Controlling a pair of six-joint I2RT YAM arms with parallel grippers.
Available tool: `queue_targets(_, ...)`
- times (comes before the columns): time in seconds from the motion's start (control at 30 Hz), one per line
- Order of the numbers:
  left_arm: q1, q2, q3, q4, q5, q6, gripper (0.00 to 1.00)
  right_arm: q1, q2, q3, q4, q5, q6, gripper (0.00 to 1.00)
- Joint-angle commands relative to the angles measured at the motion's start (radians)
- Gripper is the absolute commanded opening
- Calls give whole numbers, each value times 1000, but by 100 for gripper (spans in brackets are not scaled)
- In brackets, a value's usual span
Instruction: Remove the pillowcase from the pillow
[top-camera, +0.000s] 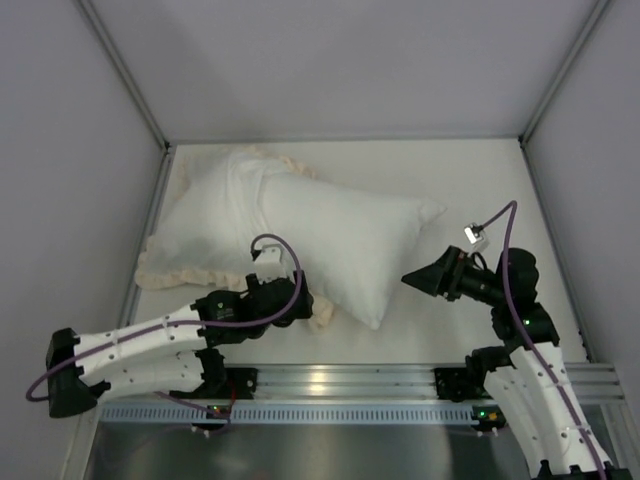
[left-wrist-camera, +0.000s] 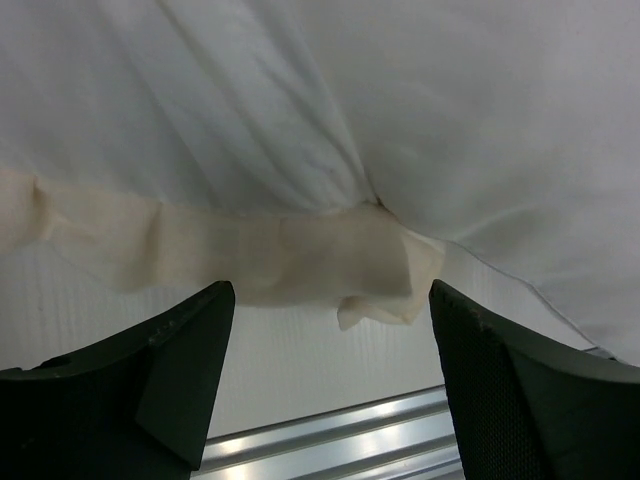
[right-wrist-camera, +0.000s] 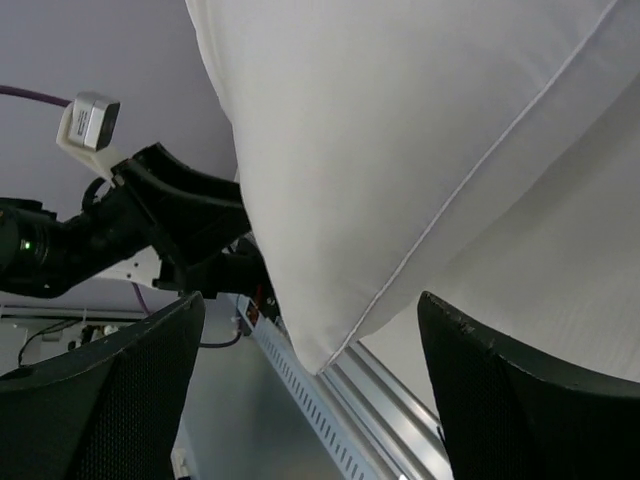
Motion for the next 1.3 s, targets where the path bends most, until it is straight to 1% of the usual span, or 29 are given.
queue_targets(0.0,104,14,-13,224,174,125,83,17,-1,-28,46,-68,51,83)
queue_targets(0.13,124,82,29,229,194,153,90,23,15,-44,62,-62,48,83)
queue_targets(0.27,136,133,44,255,211,170,90,32,80,-86,153,-77,75,83)
queue_targets(0.33,141,150,44,253,218,170,88,37,95,-106,220,-69,100,83)
queue_targets(0.4,144,147,37,239,217,162,83,41,124,-116,280,-57,117,83)
queue_targets(0.47,146,121,24,224,211,154,74,54,159,-123,311,-49,132,83)
queue_targets(0.53,149,99,7,207,197,150,71,66,186,-129,367,-43,147,83)
queue_targets(0.63,161,74,-8,166,172,145,71,110,230,-130,439,-20,180,83)
queue_targets(0.73,184,76,-20,158,171,156,71,176,261,-113,457,27,186,83)
queue_targets(0.8,195,87,-25,164,174,163,69,210,263,-108,457,59,190,82)
queue_targets(0.93,207,113,-28,167,181,179,53,219,247,-103,446,87,197,82)
queue_targets(1.03,212,119,-39,181,192,187,48,221,246,-100,428,103,189,82)
queue_targets(1.13,225,120,-51,196,206,200,35,219,264,-102,424,116,187,83)
queue_targets(1.17,227,120,-54,198,209,205,25,219,269,-103,423,118,183,83)
queue_targets(1.23,233,119,-54,201,212,216,12,222,276,-105,423,118,180,83)
queue_targets(1.27,235,114,-55,199,212,219,4,229,276,-105,427,116,178,83)
